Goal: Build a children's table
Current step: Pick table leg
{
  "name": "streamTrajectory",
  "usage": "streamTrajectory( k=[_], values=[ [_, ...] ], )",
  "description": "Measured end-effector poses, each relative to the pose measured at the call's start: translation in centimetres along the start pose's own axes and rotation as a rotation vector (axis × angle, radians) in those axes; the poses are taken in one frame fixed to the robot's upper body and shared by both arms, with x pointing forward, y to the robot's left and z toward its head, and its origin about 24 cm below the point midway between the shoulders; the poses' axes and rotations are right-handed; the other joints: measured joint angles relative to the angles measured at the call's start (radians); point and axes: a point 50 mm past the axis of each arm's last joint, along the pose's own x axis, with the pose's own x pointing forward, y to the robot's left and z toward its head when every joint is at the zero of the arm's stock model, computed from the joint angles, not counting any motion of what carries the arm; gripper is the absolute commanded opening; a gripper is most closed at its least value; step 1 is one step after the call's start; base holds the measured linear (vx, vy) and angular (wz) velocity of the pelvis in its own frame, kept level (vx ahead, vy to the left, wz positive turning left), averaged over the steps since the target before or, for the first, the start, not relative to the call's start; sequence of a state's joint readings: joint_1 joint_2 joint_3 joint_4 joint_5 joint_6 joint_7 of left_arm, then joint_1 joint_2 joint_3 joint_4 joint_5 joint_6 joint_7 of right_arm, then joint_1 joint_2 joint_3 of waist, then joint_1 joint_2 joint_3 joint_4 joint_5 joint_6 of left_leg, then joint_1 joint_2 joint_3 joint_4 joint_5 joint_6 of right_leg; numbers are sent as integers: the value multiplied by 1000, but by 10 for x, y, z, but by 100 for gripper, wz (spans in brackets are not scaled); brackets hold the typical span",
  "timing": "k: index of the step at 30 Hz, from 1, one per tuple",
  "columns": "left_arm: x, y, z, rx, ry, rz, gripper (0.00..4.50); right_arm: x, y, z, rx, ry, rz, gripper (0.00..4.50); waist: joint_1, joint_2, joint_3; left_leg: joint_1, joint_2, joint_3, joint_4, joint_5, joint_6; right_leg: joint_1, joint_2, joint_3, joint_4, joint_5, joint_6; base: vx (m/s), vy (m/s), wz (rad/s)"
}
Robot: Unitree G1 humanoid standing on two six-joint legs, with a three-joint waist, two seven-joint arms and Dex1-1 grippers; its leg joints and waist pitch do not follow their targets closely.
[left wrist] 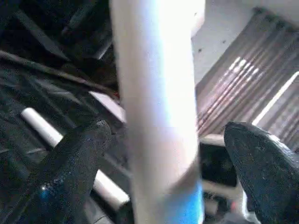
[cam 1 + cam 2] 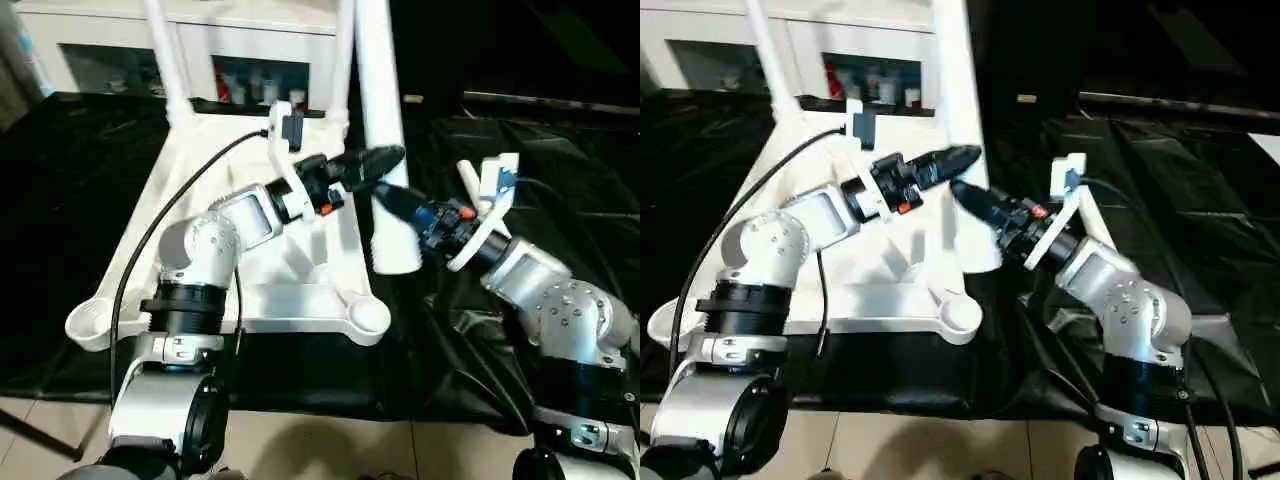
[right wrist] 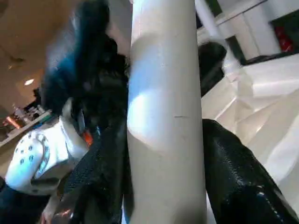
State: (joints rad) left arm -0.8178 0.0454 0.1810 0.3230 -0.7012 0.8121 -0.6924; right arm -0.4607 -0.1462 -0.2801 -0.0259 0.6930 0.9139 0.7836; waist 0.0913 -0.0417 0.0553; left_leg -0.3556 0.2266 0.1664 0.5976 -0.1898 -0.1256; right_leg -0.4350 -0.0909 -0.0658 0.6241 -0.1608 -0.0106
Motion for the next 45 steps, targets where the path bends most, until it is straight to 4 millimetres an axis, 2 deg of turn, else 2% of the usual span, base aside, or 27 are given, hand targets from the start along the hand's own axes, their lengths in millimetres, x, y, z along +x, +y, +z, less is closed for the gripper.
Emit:
streamTrajectory(
  k=[4, 6, 10, 12, 16, 17, 21, 23, 25, 27, 30, 33, 35, 38, 41, 45],
  values=[
    [3, -1, -2, -7, 5, 5, 450, 4, 3, -1, -30, 30, 11, 188, -1, -1, 0, -1, 0, 0, 0, 0, 0, 0, 0, 0, -2, 0, 1, 0, 0, 0],
    [2, 0, -2, 4, 4, 32, 422, 5, 2, -2, -53, 47, -6, 188, -1, -1, 0, -1, 0, 0, 0, 0, 0, 0, 0, 0, -2, 0, 2, 0, 0, 0],
    [1, 8, -2, 46, 17, 170, 414, 16, -2, -10, -201, 141, -135, 188, -5, -2, 0, -1, 0, 0, 0, 0, 0, 0, 0, 0, -2, -1, 5, 0, 0, 0],
    [-2, 13, -4, 48, 19, 237, 381, 26, -2, -15, -289, 182, -193, 188, -7, -2, 0, -1, 0, 0, -1, 0, 0, -1, 0, 0, -2, -1, 5, 0, 0, 0],
    [-7, 19, -2, 59, -7, 320, 369, 44, 2, -16, -420, 207, -259, 188, -5, -8, 2, -3, 0, -1, -1, 0, 0, -1, 0, 0, -3, -1, 6, 0, 0, 0],
    [-7, 19, -3, 58, -9, 330, 337, 47, 3, -16, -448, 206, -281, 188, -3, -11, 2, -3, 0, -1, -1, 0, 0, -1, 0, -1, -4, -1, 6, 0, 0, 0],
    [-10, 22, 0, 51, -29, 372, 332, 55, 6, -20, -498, 203, -311, 188, -3, -15, 2, -3, 0, 0, -1, 0, 0, -1, 0, -1, -10, 5, 3, 0, 0, 0],
    [-10, 23, 0, 47, -32, 390, 293, 58, 6, -21, -513, 206, -325, 188, -3, -18, 2, -4, 0, 0, -1, -1, 2, -1, 0, -1, -11, 5, 3, 0, 0, 0],
    [-12, 24, 0, 42, -41, 411, 294, 60, 7, -23, -528, 206, -334, 188, -4, -20, 3, -4, 0, 0, -1, -1, 2, -1, 0, -1, -11, 5, 3, 0, 0, 0],
    [-13, 25, 1, 38, -46, 420, 264, 61, 8, -24, -539, 207, -336, 188, -5, -21, 3, -5, 0, 0, -1, -1, 2, -1, 0, -1, -11, 5, 3, 0, 0, 0],
    [-13, 26, 1, 37, -52, 429, 242, 63, 9, -25, -548, 205, -341, 188, -5, -21, 3, -6, 0, 0, -1, -1, 2, -1, 0, -1, -11, 5, 3, 0, 0, 0],
    [-13, 24, 2, 46, -59, 422, 218, 63, 9, -24, -564, 198, -341, 188, -4, -21, 3, -7, 0, 0, -1, -1, 2, -1, 0, -1, -11, 6, 3, 0, 0, 0],
    [-14, 22, 5, 65, -61, 404, 207, 65, 11, -24, -546, 183, -326, 244, -5, -21, 2, -8, 0, 0, -1, -1, 2, -1, 0, -1, -10, 6, 3, 0, 0, 0],
    [-15, 18, 5, 114, -20, 336, 202, 63, 11, -22, -489, 185, -289, 260, -5, -22, 2, -8, 0, 0, -1, -1, 2, -1, 0, -1, -10, 6, 3, 0, 0, 0],
    [-17, 10, 1, 149, 57, 196, 196, 52, 9, -19, -425, 259, -208, 297, -2, -22, 2, -8, 0, 0, 0, -1, 2, -1, 0, -1, -10, 6, 3, 0, 0, 0],
    [-26, 2, 6, 181, 112, 46, 195, 36, 13, -15, -349, 334, -77, 300, -3, -23, 2, -7, 0, 0, 0, 0, 4, -1, 0, 0, -9, 6, 3, 0, 0, 0]
  ],
)
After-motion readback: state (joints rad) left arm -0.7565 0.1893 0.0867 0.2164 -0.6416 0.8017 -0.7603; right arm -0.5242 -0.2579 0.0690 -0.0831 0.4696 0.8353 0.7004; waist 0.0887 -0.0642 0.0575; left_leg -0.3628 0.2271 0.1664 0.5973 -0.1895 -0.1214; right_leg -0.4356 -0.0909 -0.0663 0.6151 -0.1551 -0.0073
